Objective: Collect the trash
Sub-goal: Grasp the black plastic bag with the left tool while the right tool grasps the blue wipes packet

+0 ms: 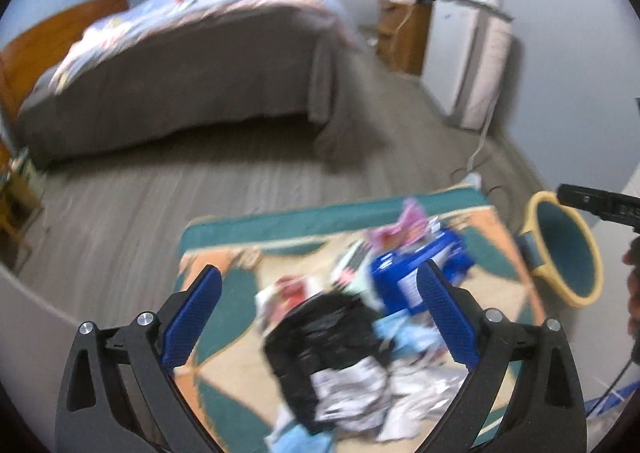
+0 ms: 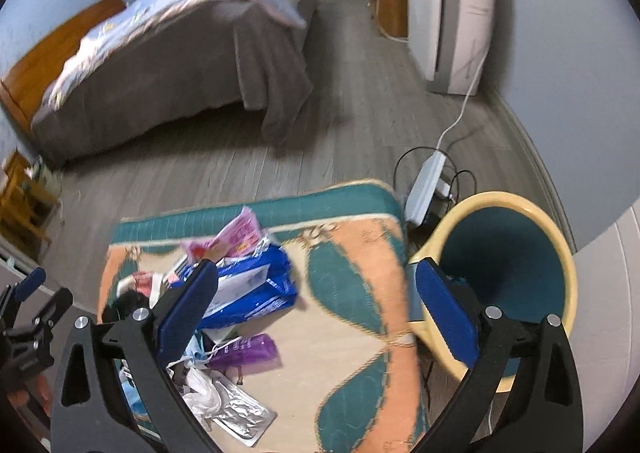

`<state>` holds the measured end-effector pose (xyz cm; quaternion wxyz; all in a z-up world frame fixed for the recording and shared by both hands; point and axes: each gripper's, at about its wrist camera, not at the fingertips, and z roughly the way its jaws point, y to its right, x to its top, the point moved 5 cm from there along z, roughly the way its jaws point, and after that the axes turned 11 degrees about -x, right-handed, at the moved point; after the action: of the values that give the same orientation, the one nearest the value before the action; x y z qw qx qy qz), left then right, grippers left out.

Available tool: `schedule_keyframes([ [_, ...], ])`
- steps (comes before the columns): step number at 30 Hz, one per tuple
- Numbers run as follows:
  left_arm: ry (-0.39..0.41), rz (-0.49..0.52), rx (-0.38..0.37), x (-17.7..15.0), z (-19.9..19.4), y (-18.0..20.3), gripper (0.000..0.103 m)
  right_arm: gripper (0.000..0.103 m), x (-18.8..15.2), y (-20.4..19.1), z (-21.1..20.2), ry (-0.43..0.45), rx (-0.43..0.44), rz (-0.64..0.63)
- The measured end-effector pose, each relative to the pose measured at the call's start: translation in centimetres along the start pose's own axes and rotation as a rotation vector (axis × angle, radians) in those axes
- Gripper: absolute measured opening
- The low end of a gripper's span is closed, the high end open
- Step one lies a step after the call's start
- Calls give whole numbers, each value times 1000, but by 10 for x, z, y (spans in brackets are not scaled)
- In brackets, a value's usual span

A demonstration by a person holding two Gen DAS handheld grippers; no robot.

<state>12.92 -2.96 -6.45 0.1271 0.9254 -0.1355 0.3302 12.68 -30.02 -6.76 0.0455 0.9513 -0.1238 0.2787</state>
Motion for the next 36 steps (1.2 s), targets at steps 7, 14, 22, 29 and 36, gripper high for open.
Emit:
schedule_keyframes([
  [7,-137,-6,17,-35,36,-35,97,97,-12,-41,49,-78,-24,-64],
  [14,-228,-13,-27,-56,69,-37,97,97,-24,-57,99,-146,-50,-90],
  [22,-285,-57,-87,-64,87,-38,95,70,-38,-65,136,-210,-29,-122],
  [29,-339,-50,-135,-69,94,-32,51,23,-47,-65,140,-269,7,-156],
  [36,-293,-5,-126,-57,80,-25,29,14,-40,-59,110,-211,14,-207],
])
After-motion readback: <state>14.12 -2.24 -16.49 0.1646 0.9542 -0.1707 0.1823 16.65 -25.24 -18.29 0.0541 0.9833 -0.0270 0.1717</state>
